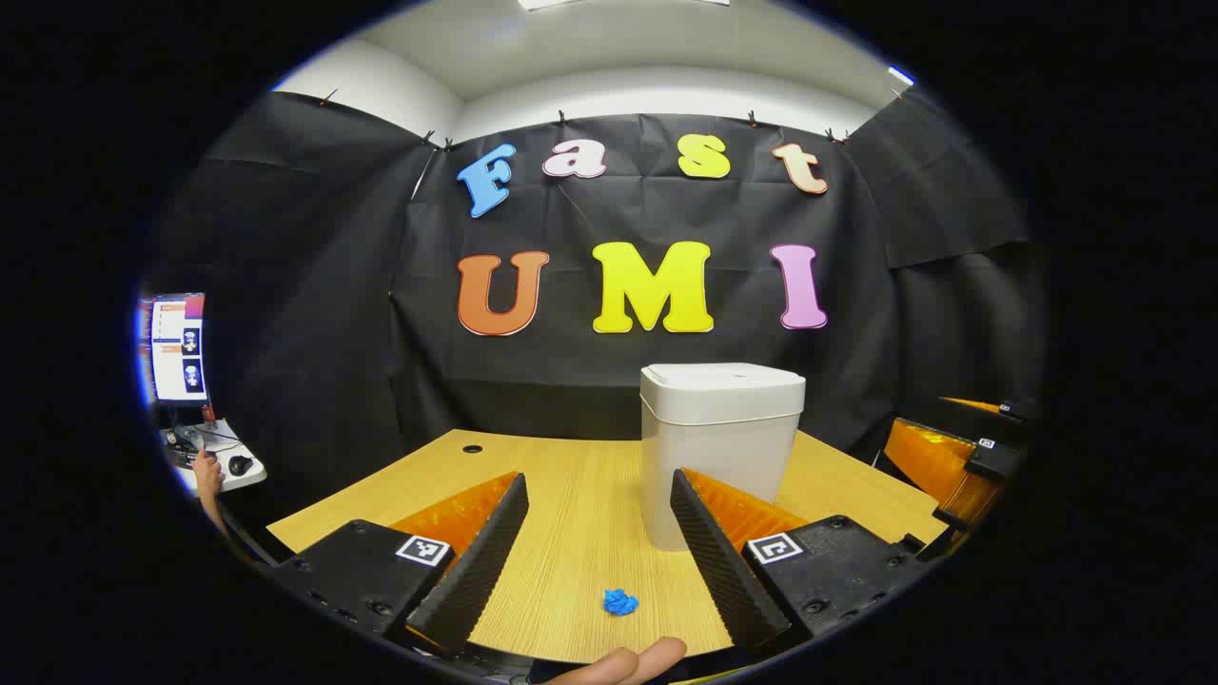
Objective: Press the lid of the desktop garbage bin to open it, pick up the crumpled paper on the desktop and throw it into the bin, then pick up the pop can on the desktop and drop it into the bin, and finally close the garbage bin lid.
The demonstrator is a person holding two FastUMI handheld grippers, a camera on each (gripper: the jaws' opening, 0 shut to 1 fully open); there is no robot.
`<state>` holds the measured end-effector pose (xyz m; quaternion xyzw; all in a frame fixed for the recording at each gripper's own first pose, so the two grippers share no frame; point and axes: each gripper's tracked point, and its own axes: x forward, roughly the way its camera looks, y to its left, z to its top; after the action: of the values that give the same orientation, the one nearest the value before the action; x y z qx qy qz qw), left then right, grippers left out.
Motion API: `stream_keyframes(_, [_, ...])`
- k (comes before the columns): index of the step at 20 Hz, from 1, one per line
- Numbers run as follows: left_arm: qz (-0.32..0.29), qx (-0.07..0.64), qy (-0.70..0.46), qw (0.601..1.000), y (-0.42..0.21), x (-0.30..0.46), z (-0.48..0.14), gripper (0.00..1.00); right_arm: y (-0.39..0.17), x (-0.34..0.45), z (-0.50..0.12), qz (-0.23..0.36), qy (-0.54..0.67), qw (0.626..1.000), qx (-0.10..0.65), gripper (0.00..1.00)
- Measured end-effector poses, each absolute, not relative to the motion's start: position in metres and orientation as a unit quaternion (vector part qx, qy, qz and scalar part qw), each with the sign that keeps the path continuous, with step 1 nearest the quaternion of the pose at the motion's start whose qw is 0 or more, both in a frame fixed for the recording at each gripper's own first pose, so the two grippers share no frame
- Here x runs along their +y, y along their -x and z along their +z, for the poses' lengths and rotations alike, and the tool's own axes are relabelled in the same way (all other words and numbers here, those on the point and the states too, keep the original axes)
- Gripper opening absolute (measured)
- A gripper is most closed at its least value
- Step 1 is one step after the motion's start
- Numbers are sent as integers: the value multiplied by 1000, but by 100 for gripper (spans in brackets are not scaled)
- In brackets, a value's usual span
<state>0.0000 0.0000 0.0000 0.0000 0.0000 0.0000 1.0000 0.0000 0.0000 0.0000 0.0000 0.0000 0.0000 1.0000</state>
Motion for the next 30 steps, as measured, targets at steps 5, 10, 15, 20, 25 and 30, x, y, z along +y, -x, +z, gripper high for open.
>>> stream_keyframes(5, [8, 0, 6, 1000, -1, 3, 0, 98, 3, -2, -8, 14, -7, 1000, 18, 95])
stream_keyframes(10, [5, 4, 9, 1000, -1, 3, -1, 98, 0, -9, -16, 7, 3, 1000, 21, 95])
stream_keyframes(15, [6, 5, 7, 1000, -4, 3, -2, 98, -2, -5, -18, 15, 3, 1000, 26, 95])
stream_keyframes(20, [7, 13, 7, 1000, -6, 4, -7, 98, -12, -4, -8, 11, -1, 1000, 20, 95])
stream_keyframes(25, [11, 11, 4, 1000, -3, 15, -5, 98, -39, 15, 9, 25, 29, 999, 16, 78])
stream_keyframes(30, [21, 11, 1, 1000, -9, 27, -5, 98, -72, 35, 43, 42, 15, 999, 20, 30])
